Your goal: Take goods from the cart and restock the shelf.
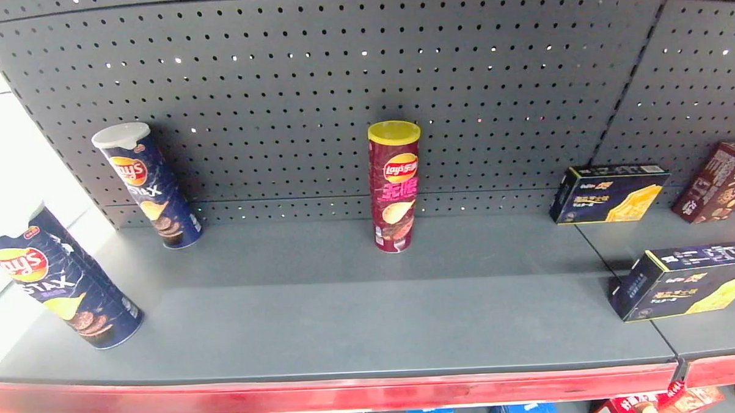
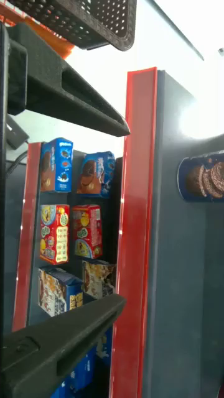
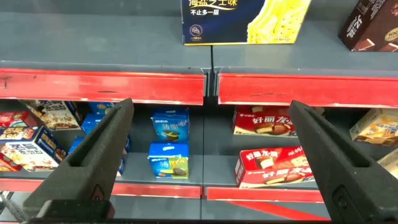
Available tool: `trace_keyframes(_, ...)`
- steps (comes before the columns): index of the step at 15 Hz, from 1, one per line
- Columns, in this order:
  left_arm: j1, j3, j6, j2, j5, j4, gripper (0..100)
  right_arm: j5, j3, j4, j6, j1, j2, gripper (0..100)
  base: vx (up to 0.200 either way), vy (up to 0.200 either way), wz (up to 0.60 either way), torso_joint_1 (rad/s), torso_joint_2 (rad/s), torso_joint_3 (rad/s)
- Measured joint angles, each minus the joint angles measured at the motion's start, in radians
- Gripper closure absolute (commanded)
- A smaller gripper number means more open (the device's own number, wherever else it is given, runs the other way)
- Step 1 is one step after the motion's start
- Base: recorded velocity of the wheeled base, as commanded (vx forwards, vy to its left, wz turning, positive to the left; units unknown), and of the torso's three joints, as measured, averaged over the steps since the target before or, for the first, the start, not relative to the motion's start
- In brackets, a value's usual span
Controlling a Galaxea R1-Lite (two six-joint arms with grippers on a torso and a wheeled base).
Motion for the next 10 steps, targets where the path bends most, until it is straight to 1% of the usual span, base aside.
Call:
trace_keyframes(8,0.000,0.000,0.000,0.000,0.000,0.000,0,-0.001,0.000,0.000,0.002,0.000,0.000,0,0.000,0.000,0.60,0.002,0.00,0.002)
trace_keyframes(10,0.000,0.000,0.000,0.000,0.000,0.000,0,-0.002,0.000,0.000,0.005,0.000,0.000,0,0.000,0.000,0.00,0.000,0.00,0.000)
